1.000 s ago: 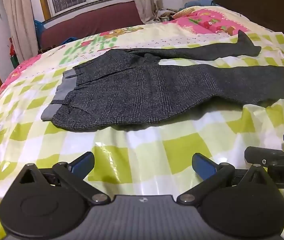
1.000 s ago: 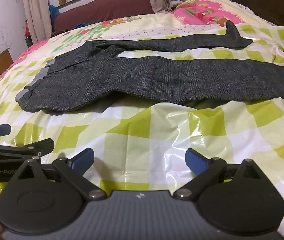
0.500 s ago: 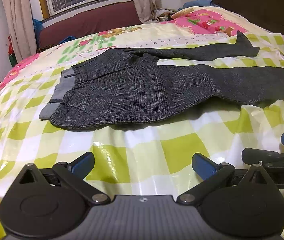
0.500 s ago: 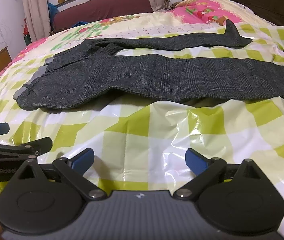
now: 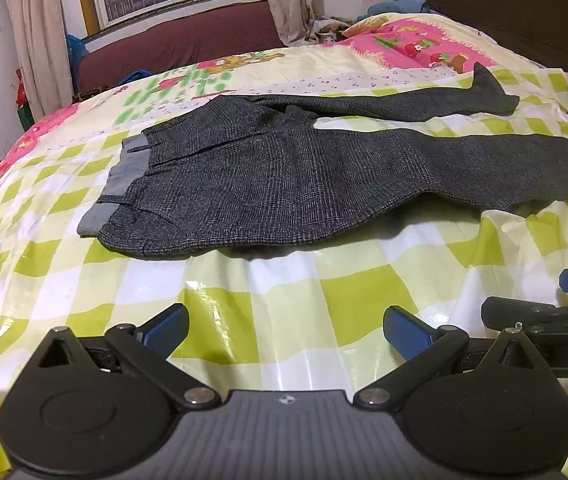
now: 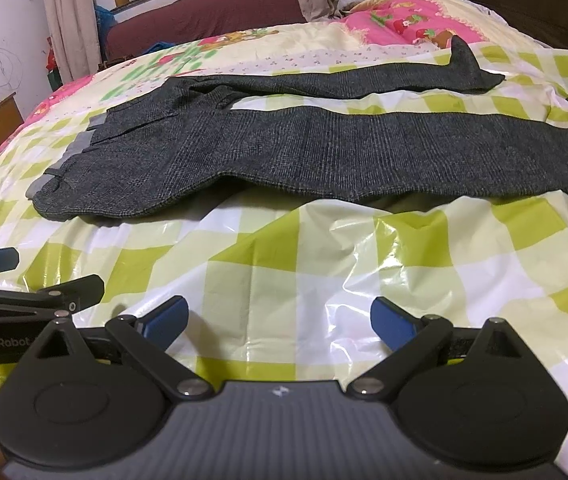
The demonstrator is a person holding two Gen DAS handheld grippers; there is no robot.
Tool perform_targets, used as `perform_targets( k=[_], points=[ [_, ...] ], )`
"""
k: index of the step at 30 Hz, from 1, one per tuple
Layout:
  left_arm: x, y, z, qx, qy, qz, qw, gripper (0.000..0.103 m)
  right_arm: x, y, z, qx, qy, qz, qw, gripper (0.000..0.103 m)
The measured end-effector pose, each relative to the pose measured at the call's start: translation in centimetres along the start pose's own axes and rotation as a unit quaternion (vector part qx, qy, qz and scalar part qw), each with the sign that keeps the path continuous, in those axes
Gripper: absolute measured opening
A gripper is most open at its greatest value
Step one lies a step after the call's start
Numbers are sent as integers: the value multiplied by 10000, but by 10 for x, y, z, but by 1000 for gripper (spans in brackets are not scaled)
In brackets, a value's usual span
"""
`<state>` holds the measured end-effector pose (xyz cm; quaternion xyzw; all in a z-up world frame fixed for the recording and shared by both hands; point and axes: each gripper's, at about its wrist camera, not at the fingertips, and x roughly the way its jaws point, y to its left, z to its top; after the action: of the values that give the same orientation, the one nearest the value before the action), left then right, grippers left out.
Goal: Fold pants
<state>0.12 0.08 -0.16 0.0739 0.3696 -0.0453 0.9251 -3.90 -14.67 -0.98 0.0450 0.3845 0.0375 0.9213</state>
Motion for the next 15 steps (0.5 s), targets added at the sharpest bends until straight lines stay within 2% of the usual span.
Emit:
perform_targets(
  k=[15],
  points=[
    [1,2,0,-73,57,-19,10000,103,2,-1,1,62,69,45,9999,97]
  ],
)
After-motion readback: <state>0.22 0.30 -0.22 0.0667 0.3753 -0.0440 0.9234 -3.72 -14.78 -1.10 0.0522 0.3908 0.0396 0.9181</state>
